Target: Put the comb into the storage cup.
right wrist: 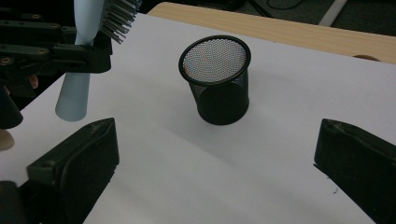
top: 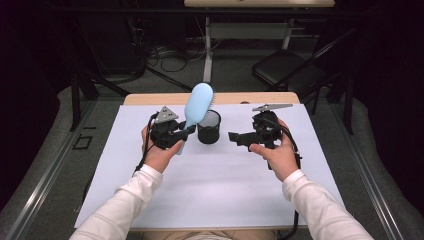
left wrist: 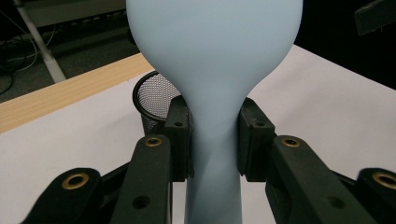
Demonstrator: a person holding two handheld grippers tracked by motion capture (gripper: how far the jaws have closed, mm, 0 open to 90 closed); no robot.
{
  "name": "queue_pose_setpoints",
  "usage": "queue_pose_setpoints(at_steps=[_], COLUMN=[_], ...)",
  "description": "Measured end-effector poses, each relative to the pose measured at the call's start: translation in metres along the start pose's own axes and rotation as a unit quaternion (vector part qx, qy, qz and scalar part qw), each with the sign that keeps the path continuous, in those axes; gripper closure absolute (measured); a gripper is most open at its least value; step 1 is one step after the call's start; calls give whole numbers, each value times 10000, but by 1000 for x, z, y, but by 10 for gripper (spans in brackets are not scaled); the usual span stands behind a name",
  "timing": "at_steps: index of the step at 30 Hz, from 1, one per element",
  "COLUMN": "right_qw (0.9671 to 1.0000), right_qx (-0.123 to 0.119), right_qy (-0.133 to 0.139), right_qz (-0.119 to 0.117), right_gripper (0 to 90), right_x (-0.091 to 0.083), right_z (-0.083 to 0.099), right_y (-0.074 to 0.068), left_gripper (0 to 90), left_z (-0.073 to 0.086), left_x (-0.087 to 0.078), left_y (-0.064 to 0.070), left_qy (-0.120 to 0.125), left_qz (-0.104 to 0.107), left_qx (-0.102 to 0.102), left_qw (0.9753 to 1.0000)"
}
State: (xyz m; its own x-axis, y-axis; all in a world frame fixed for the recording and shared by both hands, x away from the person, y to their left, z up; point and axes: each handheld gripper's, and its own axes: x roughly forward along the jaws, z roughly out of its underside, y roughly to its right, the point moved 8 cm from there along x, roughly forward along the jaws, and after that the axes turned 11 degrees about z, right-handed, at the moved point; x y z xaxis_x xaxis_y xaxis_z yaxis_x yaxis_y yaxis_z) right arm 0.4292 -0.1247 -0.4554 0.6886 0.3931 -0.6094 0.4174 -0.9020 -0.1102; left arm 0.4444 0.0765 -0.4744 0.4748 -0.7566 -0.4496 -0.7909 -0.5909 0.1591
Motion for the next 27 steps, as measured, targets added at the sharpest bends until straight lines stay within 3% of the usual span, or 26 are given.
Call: queue_pose_setpoints(at_steps=[4,15,27], right_qw=[10000,9996,9990], right_qx=[-29,238,330], right_qy=[2,24,36], right_qz=[-20,-115,-283], right_gripper=[0,0,2], right_x=[1,2,3], right_z=[-2,-9,-23], right_y=[-2,-1,-7], left_gripper=[696,696,696], left_z=[1,1,1], left_x=[2,6,14], left_y=[0,2,5], left_qy=[-7,50,51], left_qz=[-8,-35,-76], left_qx=[7,61,149], left_qw=[10000,10000,9998])
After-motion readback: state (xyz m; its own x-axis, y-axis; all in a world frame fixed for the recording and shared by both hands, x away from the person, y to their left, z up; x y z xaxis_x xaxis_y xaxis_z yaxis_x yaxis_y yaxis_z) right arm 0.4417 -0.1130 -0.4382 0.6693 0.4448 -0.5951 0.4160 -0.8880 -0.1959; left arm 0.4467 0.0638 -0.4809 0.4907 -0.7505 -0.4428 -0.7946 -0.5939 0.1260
